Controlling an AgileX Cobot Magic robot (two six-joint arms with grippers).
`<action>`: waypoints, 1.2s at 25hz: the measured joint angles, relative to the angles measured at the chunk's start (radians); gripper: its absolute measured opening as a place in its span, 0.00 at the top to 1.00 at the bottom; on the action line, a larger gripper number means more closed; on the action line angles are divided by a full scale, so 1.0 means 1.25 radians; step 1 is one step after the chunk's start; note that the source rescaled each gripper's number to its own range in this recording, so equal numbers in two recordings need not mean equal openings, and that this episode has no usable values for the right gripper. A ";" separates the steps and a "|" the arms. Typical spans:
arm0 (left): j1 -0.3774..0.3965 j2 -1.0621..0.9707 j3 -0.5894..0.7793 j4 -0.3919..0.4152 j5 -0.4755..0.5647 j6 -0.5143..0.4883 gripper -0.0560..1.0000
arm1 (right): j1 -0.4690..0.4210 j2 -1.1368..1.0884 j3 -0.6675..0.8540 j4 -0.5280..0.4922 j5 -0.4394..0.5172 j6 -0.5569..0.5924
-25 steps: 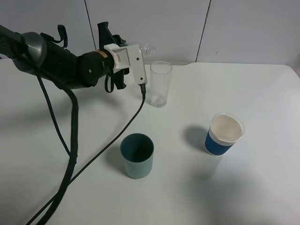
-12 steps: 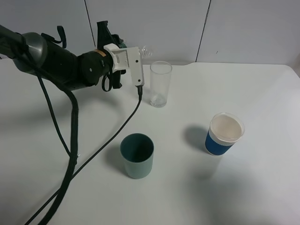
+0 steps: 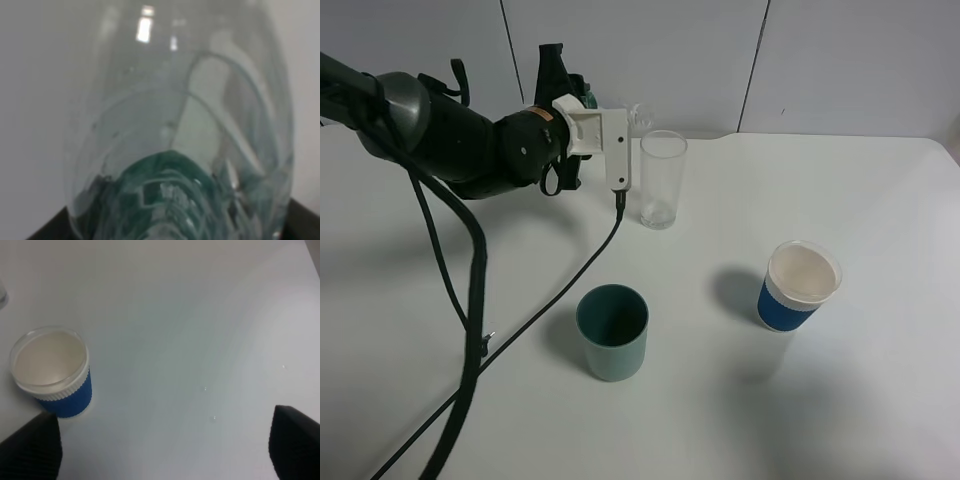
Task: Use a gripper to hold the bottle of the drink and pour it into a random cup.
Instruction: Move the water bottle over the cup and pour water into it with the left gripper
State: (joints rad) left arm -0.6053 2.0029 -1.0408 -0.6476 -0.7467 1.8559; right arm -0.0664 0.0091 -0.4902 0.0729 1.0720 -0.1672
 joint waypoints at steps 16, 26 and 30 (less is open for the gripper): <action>-0.010 -0.001 -0.009 -0.023 0.000 0.048 0.92 | 0.000 0.000 0.000 0.000 0.000 0.000; -0.010 -0.001 -0.009 -0.028 -0.005 0.074 0.92 | 0.000 0.000 0.000 0.000 0.000 0.000; -0.010 -0.001 -0.027 -0.036 -0.006 0.083 0.92 | 0.000 0.000 0.000 0.000 0.000 0.000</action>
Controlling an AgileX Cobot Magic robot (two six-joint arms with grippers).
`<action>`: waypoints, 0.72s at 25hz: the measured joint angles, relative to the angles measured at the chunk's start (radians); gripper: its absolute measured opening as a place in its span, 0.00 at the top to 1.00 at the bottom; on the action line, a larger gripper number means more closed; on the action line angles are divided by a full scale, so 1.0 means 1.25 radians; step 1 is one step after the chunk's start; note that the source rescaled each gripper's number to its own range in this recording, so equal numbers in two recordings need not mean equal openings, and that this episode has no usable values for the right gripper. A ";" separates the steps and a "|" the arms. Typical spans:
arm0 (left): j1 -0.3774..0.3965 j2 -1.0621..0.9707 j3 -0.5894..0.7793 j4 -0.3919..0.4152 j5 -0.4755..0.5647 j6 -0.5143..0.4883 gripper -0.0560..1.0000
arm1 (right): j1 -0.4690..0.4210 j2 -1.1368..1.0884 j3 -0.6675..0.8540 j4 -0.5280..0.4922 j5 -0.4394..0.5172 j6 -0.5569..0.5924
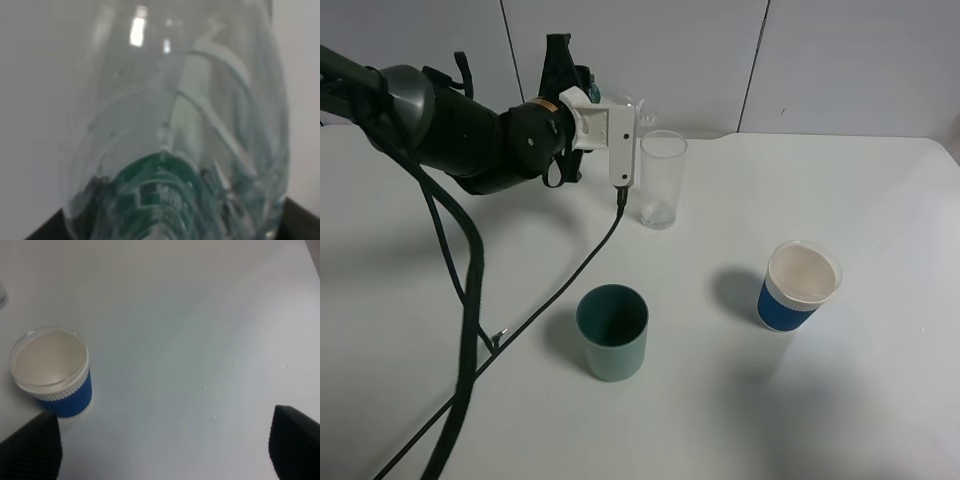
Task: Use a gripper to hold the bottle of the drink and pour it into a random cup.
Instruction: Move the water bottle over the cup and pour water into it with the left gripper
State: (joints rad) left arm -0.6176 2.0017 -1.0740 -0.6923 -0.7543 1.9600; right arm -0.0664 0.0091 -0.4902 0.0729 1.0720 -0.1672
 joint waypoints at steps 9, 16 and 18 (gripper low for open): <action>0.000 -0.001 -0.009 0.002 0.000 0.016 0.92 | 0.000 0.000 0.000 0.000 0.000 0.000; 0.000 -0.001 -0.009 0.002 0.000 0.052 0.92 | 0.000 0.000 0.000 0.000 0.000 0.000; 0.000 -0.001 -0.009 0.002 0.000 0.056 0.92 | 0.000 0.000 0.000 0.000 0.000 0.000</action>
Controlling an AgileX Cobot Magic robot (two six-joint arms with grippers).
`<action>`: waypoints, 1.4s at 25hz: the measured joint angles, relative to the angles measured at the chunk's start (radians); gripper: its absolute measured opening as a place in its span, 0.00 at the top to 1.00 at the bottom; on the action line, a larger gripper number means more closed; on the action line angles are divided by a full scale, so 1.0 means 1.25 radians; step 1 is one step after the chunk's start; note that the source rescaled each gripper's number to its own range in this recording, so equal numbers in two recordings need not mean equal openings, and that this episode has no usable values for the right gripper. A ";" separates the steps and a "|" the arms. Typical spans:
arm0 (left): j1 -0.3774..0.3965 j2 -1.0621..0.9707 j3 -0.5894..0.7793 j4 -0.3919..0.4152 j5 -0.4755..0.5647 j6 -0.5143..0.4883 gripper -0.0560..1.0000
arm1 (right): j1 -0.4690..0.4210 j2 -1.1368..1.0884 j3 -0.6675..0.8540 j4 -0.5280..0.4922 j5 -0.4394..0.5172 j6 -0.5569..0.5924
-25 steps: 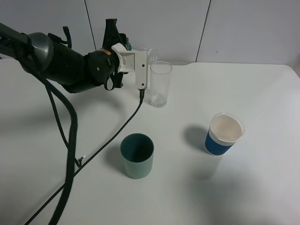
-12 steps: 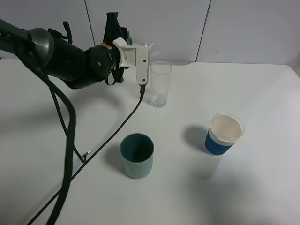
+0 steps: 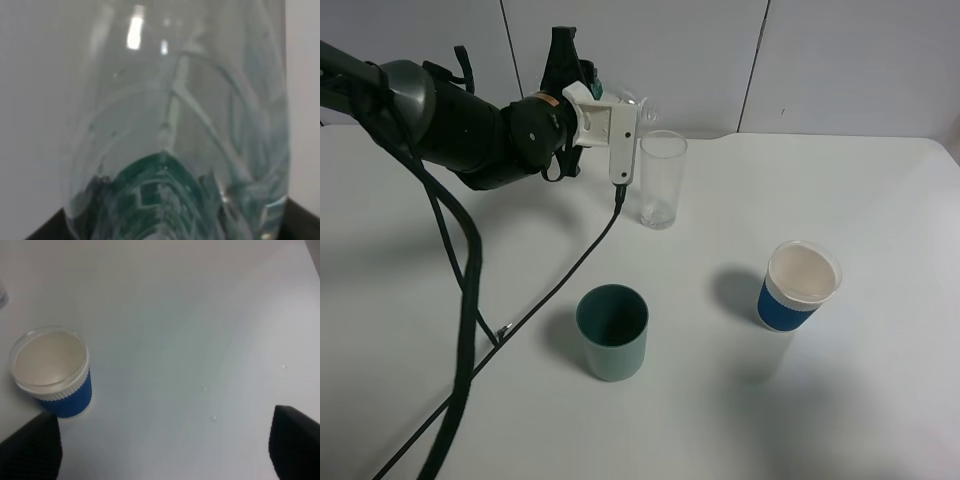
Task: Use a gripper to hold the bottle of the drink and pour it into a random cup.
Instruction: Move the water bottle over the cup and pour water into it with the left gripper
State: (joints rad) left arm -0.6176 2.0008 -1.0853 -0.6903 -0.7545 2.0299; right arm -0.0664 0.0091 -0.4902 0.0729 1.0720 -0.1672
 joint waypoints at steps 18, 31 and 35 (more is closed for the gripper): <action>0.000 0.000 0.000 0.002 -0.001 0.063 0.92 | 0.000 0.000 0.000 0.000 0.000 0.000; 0.000 0.000 0.000 0.006 -0.009 0.082 0.92 | 0.000 0.000 0.000 0.000 0.000 0.000; 0.000 0.000 0.000 0.006 -0.009 0.082 0.92 | 0.000 0.000 0.000 0.000 0.000 0.000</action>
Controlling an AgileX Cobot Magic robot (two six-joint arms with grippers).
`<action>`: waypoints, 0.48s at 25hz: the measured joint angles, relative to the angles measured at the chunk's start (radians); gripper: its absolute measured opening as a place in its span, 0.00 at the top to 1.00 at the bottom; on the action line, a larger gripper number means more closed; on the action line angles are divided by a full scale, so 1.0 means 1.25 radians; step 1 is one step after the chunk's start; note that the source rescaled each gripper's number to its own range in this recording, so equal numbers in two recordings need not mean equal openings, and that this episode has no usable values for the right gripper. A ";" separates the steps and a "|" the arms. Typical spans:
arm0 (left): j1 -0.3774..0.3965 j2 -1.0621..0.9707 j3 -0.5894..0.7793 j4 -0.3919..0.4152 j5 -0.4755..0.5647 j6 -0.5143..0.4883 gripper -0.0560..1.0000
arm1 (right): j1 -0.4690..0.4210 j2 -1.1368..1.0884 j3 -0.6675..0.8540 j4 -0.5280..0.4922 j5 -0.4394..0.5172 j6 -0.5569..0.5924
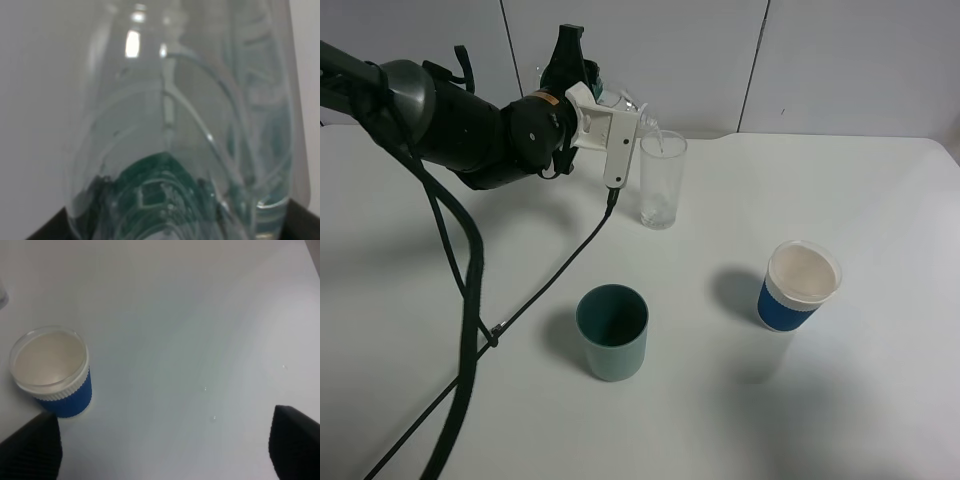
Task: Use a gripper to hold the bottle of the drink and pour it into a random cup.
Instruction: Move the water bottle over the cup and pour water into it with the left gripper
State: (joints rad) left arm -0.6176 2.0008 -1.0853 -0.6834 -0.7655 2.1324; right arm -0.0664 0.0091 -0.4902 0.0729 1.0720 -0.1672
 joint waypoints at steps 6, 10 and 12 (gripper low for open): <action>0.000 0.000 0.000 0.000 -0.002 0.000 0.92 | 0.000 0.000 0.000 0.000 0.000 0.000; 0.000 0.000 0.000 0.000 -0.002 0.000 0.92 | 0.000 0.000 0.000 0.000 0.000 0.000; 0.000 0.000 0.000 0.000 -0.002 0.000 0.92 | 0.000 0.000 0.000 0.000 0.000 0.000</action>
State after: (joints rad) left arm -0.6176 2.0008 -1.0853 -0.6834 -0.7683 2.1324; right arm -0.0664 0.0091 -0.4902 0.0729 1.0720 -0.1672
